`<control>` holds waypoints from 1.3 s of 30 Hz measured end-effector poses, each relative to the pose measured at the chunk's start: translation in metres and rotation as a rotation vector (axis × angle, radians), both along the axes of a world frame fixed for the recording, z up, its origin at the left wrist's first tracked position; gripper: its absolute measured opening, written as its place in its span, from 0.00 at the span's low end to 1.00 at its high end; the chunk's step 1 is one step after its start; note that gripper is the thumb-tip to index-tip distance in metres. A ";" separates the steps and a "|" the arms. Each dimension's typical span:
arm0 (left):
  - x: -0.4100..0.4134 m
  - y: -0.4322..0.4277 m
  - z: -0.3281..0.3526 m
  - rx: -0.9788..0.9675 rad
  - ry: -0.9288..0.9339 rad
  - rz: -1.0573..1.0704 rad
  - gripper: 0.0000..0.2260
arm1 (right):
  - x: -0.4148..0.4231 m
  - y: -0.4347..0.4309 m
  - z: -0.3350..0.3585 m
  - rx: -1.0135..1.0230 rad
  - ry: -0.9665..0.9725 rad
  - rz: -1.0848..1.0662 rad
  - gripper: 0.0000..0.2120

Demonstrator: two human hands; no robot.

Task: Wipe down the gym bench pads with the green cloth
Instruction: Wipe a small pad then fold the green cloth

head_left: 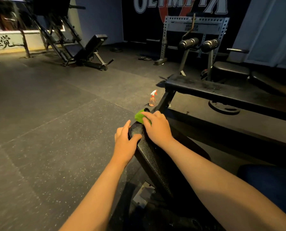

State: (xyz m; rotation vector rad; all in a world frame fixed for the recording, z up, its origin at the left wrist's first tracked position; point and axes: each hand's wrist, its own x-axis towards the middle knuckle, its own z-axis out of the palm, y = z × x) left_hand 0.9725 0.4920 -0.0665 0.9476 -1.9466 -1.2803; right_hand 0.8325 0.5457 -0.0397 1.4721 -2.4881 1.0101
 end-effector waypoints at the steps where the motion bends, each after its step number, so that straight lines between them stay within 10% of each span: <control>1: -0.001 0.001 0.000 0.000 -0.007 -0.002 0.30 | -0.006 0.000 0.001 0.016 -0.019 -0.074 0.17; 7: 0.002 -0.002 -0.005 -0.002 0.015 -0.022 0.30 | -0.002 -0.002 -0.004 0.020 -0.117 -0.269 0.19; 15: 0.003 -0.008 -0.011 -0.025 0.078 -0.070 0.27 | 0.015 0.004 -0.006 -0.055 0.042 0.140 0.17; 22: 0.009 -0.012 -0.014 0.005 0.055 -0.122 0.36 | -0.019 -0.044 0.021 0.216 -0.082 -0.256 0.16; 33: 0.013 -0.023 -0.025 0.177 0.177 -0.091 0.55 | 0.042 -0.036 0.023 0.336 0.129 0.360 0.13; 39: 0.012 -0.020 -0.024 0.203 0.199 -0.088 0.56 | 0.030 -0.035 0.025 0.262 0.031 0.285 0.14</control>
